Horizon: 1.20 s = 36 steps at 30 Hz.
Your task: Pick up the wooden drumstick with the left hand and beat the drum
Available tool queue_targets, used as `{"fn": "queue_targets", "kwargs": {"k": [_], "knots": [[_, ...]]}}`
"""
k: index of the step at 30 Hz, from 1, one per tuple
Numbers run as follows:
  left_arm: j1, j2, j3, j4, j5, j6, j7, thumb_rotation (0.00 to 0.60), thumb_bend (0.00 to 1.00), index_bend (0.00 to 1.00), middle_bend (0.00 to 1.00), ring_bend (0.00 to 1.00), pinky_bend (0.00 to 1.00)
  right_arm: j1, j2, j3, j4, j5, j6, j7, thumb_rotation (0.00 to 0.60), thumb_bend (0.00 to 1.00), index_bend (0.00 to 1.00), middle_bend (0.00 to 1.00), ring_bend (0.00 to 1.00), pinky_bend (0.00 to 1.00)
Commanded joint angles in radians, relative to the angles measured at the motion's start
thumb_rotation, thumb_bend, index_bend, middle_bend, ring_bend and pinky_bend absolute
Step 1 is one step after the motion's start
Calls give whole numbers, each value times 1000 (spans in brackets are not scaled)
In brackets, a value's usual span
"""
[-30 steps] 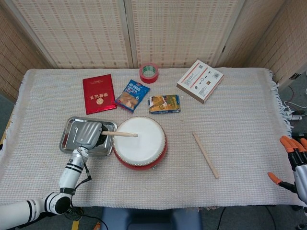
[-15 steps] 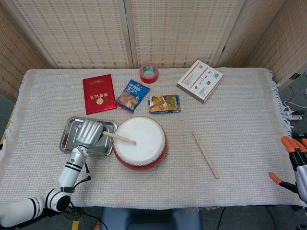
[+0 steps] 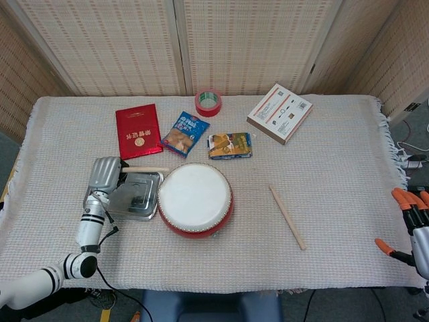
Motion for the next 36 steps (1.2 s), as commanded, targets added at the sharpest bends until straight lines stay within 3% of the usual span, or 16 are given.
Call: {"fn": "queue_targets", "kwargs": {"k": [1,10,15,20,22,24,29,32,36], "knots": [[-18,-43,14,116,-9,-50,5,600,696,1000,1000,961,1000,1,0,1,-1,3,-3,-1,600,37,0,76,0,0],[-43,-98,56,245,11,-126,35,600,698,1000,1000,947,1000,4,-1,2,-3,11,-13,-6,600,37,0,77,0,0],[-44,-110,65,263,17,-150,37,600,691,1000,1000,945,1000,4,1,2,-6,16,-16,-10,600,37,0,77,0,0],[-42,-111,65,255,17,-152,50,600,625,982,976,887,1000,9,-1,2,-7,16,-24,-12,600,38,0,77,0,0],[-41,-103,66,244,16,-158,59,600,586,902,884,800,984,9,-1,2,-7,17,-25,-12,600,38,0,77,0,0],[-41,-92,67,230,9,-171,72,600,552,779,749,681,907,10,-1,3,-8,15,-24,-13,600,37,0,77,0,0],[-39,-81,63,214,-5,-178,94,600,510,414,395,349,556,11,1,2,-11,14,-25,-15,600,37,0,76,0,0],[-40,-79,61,216,-15,-180,108,600,491,261,252,211,390,10,2,1,-12,14,-24,-16,600,37,0,77,0,0],[-39,-76,52,220,-38,-188,123,600,463,142,145,98,264,8,3,1,-13,12,-19,-17,600,37,0,76,0,0]]}}
